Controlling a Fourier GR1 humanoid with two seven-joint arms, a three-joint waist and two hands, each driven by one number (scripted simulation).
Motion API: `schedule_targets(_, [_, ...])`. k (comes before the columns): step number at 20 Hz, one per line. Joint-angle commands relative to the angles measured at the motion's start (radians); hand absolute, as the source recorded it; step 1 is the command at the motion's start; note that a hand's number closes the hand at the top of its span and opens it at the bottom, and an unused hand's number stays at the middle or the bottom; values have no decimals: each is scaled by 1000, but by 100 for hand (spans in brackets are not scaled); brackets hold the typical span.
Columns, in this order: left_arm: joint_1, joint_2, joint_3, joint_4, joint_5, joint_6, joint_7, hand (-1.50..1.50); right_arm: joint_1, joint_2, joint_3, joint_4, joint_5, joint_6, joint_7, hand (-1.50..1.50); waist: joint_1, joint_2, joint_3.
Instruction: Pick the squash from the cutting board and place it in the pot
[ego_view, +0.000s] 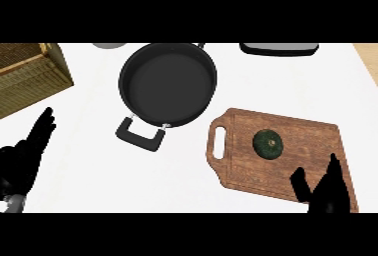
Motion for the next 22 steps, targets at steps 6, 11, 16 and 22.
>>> schedule_targets(6, [-27,-39,-26,13,-17,-7,15,0,-341,52,-24,-50,-39,461,448,-150,-2,-3,9])
schedule_targets(11, [1,-35,5,3,-22,9,1,0,-422,53,-87,47,-79,516,468,-150,0,-5,10])
schedule_targets(16, [14,-36,16,28,-15,-18,-16,0,-460,53,-128,126,-89,538,469,-150,-9,-6,9])
schedule_targets(22, [8,-74,4,44,-46,11,-10,0,-571,53,-191,215,-116,589,469,-150,-15,-7,10])
